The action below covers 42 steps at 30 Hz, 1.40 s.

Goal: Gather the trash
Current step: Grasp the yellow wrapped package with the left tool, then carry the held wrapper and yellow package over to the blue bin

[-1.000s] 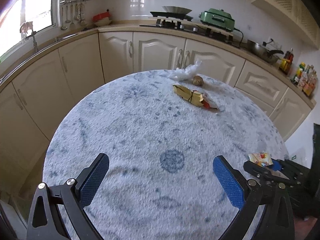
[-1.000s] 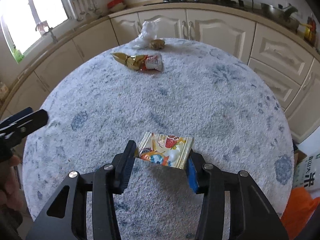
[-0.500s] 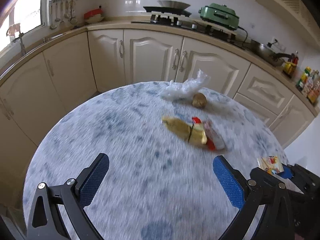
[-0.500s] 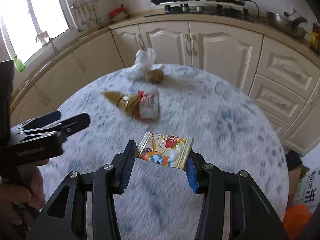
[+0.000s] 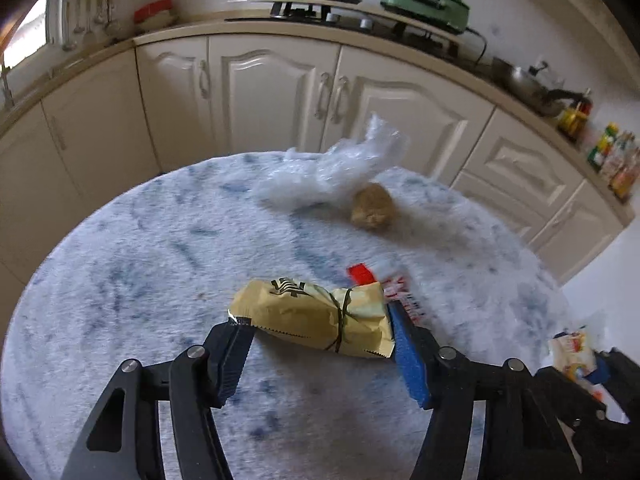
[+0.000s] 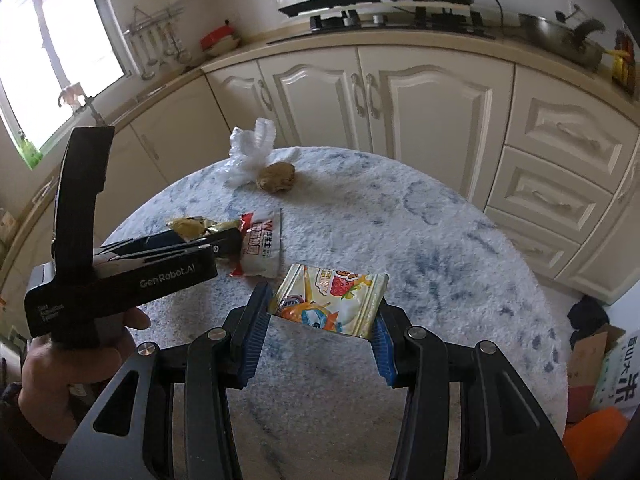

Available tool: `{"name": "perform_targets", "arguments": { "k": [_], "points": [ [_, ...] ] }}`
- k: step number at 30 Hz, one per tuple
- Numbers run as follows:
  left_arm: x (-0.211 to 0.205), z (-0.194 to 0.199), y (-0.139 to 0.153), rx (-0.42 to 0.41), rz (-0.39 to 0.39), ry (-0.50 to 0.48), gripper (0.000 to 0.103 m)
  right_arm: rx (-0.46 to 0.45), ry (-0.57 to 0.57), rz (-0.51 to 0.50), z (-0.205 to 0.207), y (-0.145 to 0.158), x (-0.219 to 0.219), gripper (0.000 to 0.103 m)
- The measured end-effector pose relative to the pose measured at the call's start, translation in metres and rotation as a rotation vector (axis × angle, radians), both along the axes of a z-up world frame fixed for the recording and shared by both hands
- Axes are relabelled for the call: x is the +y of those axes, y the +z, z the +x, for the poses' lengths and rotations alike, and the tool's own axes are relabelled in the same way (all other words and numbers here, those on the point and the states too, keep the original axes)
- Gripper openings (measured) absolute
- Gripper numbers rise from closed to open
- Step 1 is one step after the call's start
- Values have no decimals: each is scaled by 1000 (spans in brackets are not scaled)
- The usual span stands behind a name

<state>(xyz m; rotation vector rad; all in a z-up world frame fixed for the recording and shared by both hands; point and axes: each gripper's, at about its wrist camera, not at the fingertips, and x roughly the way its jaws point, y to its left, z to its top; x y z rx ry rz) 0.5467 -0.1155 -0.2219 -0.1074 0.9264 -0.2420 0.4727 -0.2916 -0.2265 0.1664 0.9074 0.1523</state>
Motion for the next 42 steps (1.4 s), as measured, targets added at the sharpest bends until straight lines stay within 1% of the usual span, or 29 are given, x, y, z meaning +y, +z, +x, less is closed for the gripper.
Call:
{"name": "perform_targets", "arguments": {
  "k": [5,7,10,16,23,28,32,36,39,42],
  "points": [
    [13,0,-1,-8,-56,-1,55,-2,-7,9,-7,2,-5,47],
    [16,-5,2,-11,-47,-1,55,-4,-11,20,-11,4,-7,47],
    [18,-20,10,-40,-45,-5,55,-14,-17,27,-19,10,-10,47],
    [15,-68,39,-118,-36,-31,55,-42,-28,39,-41,28,-15,47],
    [4,-138,87,-232,-14,-85,55,-121,-73,57,-83,66,-31,47],
    [-4,-184,116,-299,-3,-117,55,-178,-106,60,-112,92,-46,47],
    [-13,-213,132,-343,-5,-153,55,-224,-134,61,-138,112,-62,47],
    [-27,-241,147,-381,-21,-202,55,-258,-170,62,-161,125,-82,47],
    [-49,-258,153,-395,-45,-273,55,-277,-218,62,-181,133,-105,47],
    [-78,-266,153,-393,-61,-349,55,-290,-296,48,-206,138,-136,47]
  ]
}}
